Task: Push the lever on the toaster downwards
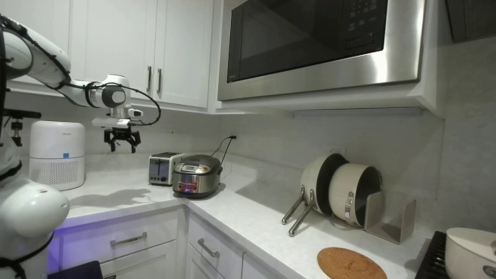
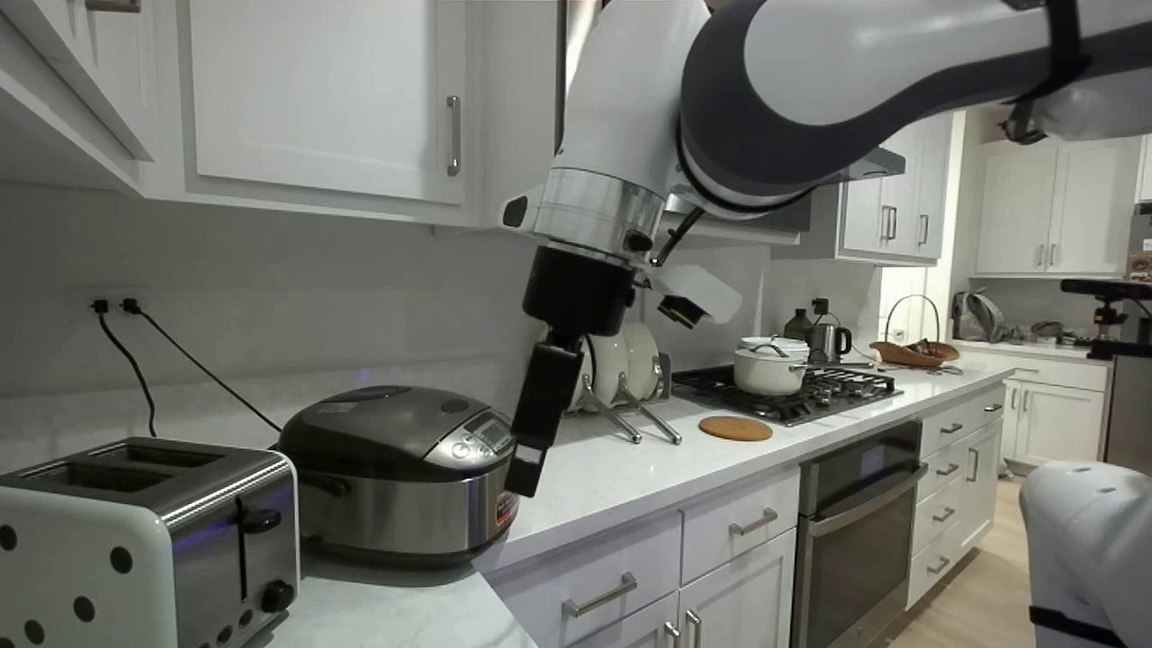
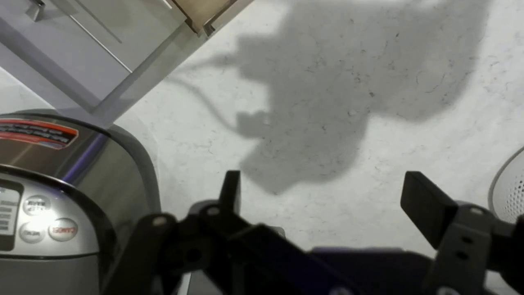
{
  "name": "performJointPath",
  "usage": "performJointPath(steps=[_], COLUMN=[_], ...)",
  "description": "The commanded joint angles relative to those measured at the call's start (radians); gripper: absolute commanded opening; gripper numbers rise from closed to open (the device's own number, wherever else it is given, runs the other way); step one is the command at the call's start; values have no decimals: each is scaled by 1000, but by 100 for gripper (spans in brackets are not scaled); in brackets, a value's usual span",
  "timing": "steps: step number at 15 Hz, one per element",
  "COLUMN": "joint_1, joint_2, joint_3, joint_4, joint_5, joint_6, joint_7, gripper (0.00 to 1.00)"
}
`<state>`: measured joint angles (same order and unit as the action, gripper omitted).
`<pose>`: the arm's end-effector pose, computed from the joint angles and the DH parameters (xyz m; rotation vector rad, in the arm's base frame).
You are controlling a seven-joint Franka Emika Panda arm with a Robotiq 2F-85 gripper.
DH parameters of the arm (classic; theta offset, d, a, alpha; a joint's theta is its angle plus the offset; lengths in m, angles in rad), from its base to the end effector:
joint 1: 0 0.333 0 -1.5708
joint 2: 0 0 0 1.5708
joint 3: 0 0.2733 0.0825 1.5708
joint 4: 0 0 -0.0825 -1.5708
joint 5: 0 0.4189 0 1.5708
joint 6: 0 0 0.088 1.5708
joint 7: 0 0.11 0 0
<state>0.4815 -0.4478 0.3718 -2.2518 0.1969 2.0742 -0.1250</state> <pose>0.3153 0.3922 0.4998 -2.7206 -1.2977 -0.3385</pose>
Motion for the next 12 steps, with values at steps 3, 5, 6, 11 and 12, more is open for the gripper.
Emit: performJointPath(steps=[3,5,6,11,12], joint_1=[-12,-14,-14,-20,-20], joint_2=[131,170,187,289,315], joint_3=[8,18,21,53,61], joint_4=[157,197,212,284,302], joint_5=[-8,-17,-20,-79,-97], joint_6=[-20,-15,-7,50,62], joint_7=[-21,-18,-19,11,19], gripper=[100,100,100,100,100])
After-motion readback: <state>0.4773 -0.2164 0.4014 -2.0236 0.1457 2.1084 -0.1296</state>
